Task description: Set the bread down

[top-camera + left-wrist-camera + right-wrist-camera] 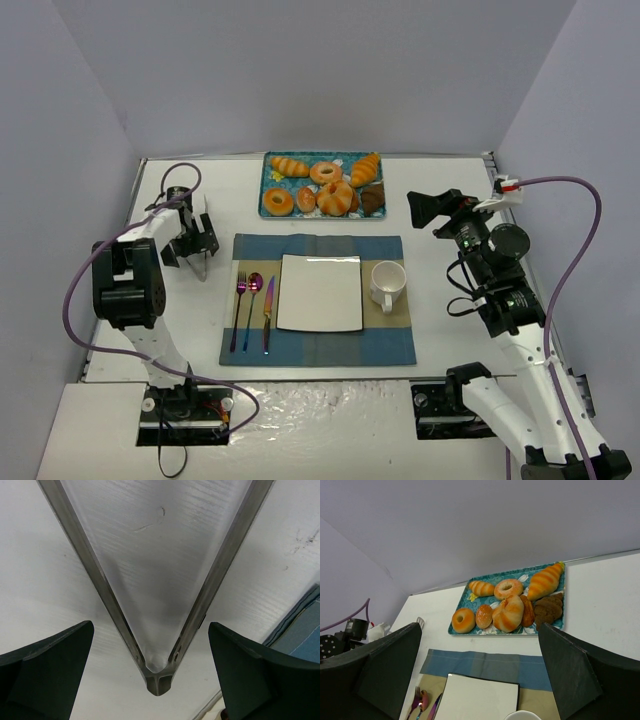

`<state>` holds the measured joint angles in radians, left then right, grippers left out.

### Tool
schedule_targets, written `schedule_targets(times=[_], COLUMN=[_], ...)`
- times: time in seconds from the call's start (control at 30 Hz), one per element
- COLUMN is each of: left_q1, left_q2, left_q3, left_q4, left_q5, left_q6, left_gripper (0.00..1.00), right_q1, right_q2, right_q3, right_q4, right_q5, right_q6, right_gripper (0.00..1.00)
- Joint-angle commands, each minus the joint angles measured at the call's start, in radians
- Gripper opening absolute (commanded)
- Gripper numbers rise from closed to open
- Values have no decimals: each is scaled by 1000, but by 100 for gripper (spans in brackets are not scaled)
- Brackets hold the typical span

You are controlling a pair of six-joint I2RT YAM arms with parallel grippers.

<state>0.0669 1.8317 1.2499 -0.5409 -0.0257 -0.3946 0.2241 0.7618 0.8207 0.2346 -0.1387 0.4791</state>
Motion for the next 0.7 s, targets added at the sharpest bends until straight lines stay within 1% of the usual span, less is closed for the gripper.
schedule_targets(times=[0.0,0.67], left_q1=[7,10], left_q2=[-14,53], left_q3=[54,85], left_q4=[25,21], left_q5=[0,-22], left_q6=[3,-1], left_gripper=[97,96], right_q1=[7,6], right_q2=[-15,-12], right_q3=[11,26], right_q4=[73,54], right_q5=[10,11], right_q6=[1,-17], right_gripper=[100,100])
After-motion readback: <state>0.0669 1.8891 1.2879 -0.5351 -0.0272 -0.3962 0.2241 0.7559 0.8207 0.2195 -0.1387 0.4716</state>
